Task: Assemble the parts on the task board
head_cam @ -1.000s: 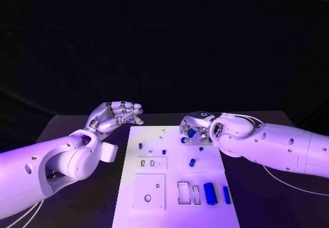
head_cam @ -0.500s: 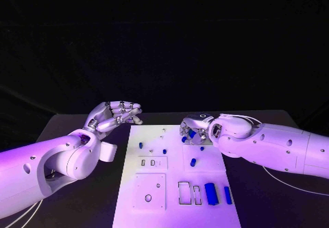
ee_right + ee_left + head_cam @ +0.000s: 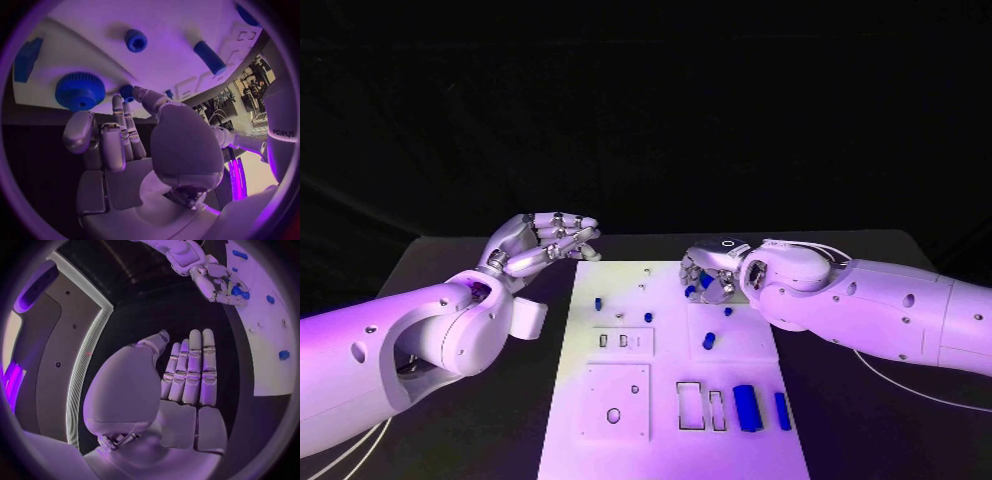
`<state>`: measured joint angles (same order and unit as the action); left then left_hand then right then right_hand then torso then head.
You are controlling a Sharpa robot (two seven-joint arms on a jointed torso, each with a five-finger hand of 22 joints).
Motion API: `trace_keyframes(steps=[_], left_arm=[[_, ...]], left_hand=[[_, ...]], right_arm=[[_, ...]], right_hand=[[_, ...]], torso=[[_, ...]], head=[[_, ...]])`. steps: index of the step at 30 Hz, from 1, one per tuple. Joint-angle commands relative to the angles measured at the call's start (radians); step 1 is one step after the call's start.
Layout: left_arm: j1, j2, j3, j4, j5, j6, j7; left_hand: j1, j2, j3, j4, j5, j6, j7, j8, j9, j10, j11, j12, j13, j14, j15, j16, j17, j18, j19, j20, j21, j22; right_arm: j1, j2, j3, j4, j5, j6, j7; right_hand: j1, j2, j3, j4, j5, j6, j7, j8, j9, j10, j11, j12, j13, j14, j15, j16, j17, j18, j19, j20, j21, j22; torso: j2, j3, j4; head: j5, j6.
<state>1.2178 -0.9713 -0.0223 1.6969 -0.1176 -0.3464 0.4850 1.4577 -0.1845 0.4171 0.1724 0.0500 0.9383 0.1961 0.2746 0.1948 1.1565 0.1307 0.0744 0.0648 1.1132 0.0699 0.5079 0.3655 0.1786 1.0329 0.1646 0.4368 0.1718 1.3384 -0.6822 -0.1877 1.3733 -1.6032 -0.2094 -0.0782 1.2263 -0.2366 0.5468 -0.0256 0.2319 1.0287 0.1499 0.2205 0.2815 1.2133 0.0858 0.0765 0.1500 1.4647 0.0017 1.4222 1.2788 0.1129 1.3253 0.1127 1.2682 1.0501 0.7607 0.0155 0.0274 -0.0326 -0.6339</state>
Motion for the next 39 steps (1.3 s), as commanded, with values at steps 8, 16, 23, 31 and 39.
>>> trace_keyframes(steps=[8,16,23,31,39], left_arm=[[0.002,0.004,0.001,-0.004,0.014,0.030,-0.005],[0.002,0.004,0.001,-0.006,0.015,0.032,-0.009],[0.001,0.005,0.001,-0.012,0.015,0.033,-0.011],[0.001,0.009,0.001,-0.021,0.018,0.035,-0.012],[0.001,0.010,0.001,-0.020,0.019,0.036,-0.013]], left_hand=[[-0.012,0.001,0.001,0.006,0.001,0.000,0.005,-0.006,-0.001,0.003,0.005,-0.005,0.001,-0.006,0.001,0.005,0.003,0.002,0.002,0.002,0.004,0.001],[-0.012,0.001,0.002,0.006,0.001,-0.001,0.005,-0.007,-0.002,0.002,0.005,-0.006,0.001,-0.006,0.000,0.008,0.004,0.002,0.003,0.002,0.005,0.001],[-0.010,0.002,0.004,0.005,0.001,-0.002,0.005,-0.008,-0.002,0.001,0.005,-0.007,0.001,-0.007,0.000,0.010,0.007,0.003,0.004,0.001,0.007,0.002],[-0.009,0.002,0.005,0.004,0.001,-0.002,0.005,-0.008,-0.002,0.001,0.005,-0.008,0.001,-0.008,0.000,0.011,0.008,0.003,0.004,0.001,0.007,0.002],[-0.009,0.002,0.005,0.004,0.001,-0.002,0.005,-0.008,-0.002,0.001,0.005,-0.008,0.001,-0.008,0.000,0.011,0.008,0.003,0.004,0.001,0.007,0.002]], right_arm=[[-0.001,0.002,0.000,0.000,-0.016,-0.016,-0.012],[-0.001,-0.003,0.000,0.010,-0.018,-0.097,-0.014],[-0.001,-0.009,0.001,0.032,-0.020,-0.184,-0.033],[0.003,0.035,0.005,0.016,-0.033,-0.248,-0.059],[0.004,0.095,0.006,-0.031,-0.036,-0.261,-0.069]], right_hand=[[0.049,0.060,0.061,0.006,-0.110,0.055,-0.026,0.054,0.044,0.035,-0.022,0.016,0.013,0.055,-0.013,0.016,0.004,-0.012,-0.004,-0.016,0.018,0.024],[0.076,0.076,0.084,-0.011,-0.139,0.067,-0.034,0.088,0.081,0.058,-0.034,0.026,0.024,0.056,-0.022,0.021,0.008,-0.014,-0.001,-0.025,0.026,0.040],[0.080,0.073,0.085,-0.016,-0.144,0.066,-0.035,0.095,0.090,0.061,-0.035,0.028,0.028,0.056,-0.024,0.023,0.011,-0.014,-0.002,-0.027,0.027,0.041],[0.079,0.066,0.086,-0.019,-0.145,0.061,-0.033,0.096,0.095,0.059,-0.034,0.026,0.029,0.056,-0.024,0.025,0.012,-0.015,-0.001,-0.027,0.029,0.045],[0.076,0.062,0.087,-0.019,-0.147,0.057,-0.032,0.096,0.097,0.056,-0.033,0.025,0.030,0.057,-0.023,0.026,0.013,-0.015,-0.002,-0.027,0.029,0.045]], torso=[[0.004,-0.0012,0.0032],[0.006,-0.0010,0.0023],[0.006,-0.0015,0.0027],[0.009,-0.0015,0.0052],[0.013,-0.0021,0.0082]], head=[[-0.004,-0.007],[-0.005,-0.006],[-0.002,0.004],[-0.003,0.016],[0.000,0.018]])
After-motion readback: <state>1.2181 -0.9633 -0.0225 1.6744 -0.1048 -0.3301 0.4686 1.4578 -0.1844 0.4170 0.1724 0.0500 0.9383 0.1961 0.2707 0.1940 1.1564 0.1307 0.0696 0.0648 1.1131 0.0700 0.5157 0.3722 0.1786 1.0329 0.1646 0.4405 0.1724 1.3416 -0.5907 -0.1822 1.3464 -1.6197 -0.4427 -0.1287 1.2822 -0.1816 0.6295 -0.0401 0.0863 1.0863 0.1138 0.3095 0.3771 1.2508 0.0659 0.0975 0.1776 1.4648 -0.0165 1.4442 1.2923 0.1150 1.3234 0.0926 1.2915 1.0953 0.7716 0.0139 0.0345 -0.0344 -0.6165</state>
